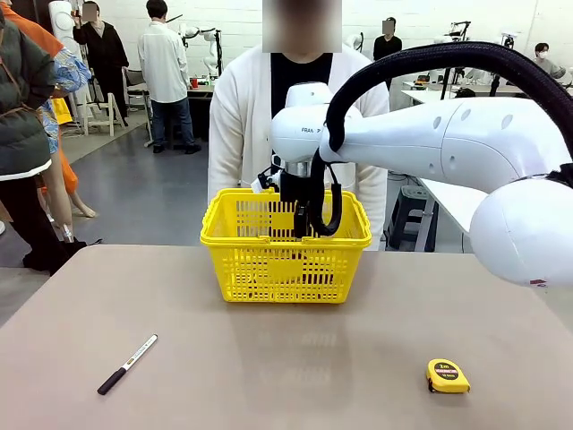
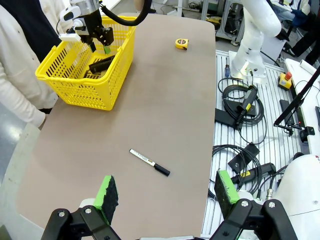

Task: Place the items the person wants into the basket.
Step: Pick up the item the person points to and place it in the Market Basket.

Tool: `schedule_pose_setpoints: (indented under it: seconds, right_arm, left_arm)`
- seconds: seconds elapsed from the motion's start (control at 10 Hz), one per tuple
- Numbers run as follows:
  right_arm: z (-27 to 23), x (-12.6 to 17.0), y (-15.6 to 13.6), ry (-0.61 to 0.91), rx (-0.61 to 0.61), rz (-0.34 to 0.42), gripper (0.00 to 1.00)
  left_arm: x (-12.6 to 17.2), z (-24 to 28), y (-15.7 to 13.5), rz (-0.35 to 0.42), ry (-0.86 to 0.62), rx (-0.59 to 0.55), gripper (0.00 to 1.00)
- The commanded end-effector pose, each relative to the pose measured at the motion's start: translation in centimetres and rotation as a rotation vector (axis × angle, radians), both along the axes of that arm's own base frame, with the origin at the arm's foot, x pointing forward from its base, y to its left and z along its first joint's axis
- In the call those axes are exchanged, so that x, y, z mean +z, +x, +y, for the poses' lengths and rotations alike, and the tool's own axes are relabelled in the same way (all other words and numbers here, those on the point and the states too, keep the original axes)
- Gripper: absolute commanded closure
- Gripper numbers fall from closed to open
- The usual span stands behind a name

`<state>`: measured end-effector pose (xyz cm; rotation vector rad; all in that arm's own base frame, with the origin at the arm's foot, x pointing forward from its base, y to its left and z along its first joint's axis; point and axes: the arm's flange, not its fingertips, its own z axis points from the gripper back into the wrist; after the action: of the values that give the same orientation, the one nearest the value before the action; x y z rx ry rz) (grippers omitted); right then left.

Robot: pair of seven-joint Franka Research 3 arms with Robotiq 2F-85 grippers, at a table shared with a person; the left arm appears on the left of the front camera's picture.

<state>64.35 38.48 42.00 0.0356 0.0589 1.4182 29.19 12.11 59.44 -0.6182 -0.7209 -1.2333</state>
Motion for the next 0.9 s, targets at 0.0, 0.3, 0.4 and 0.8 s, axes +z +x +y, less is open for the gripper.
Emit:
schedule_pose_setpoints:
  seconds: [0.0, 0.3, 0.4, 0.8]
  right_arm:
    - [0.8, 1.2, 1.3, 0.002, 0.025, 0.008, 0.0]
    - [0.3, 1.9, 1.3, 0.01, 0.029, 0.007, 0.0]
    - [0.0, 2.3, 1.2, 0.015, 0.028, 0.005, 0.0]
    - [-1.7, 5.2, -2.0, 0.024, -0.008, -0.014, 0.0]
  left_arm:
    - [0.2, 0.1, 0.0, -0.018, -0.02, -0.012, 0.0]
    - [0.2, 0.1, 0.0, -0.018, -0.02, -0.012, 0.0]
    - [0.2, 0.1, 0.0, -0.018, -0.02, -0.012, 0.0]
    - [0.2, 0.1, 0.0, -0.018, -0.02, -0.012, 0.0]
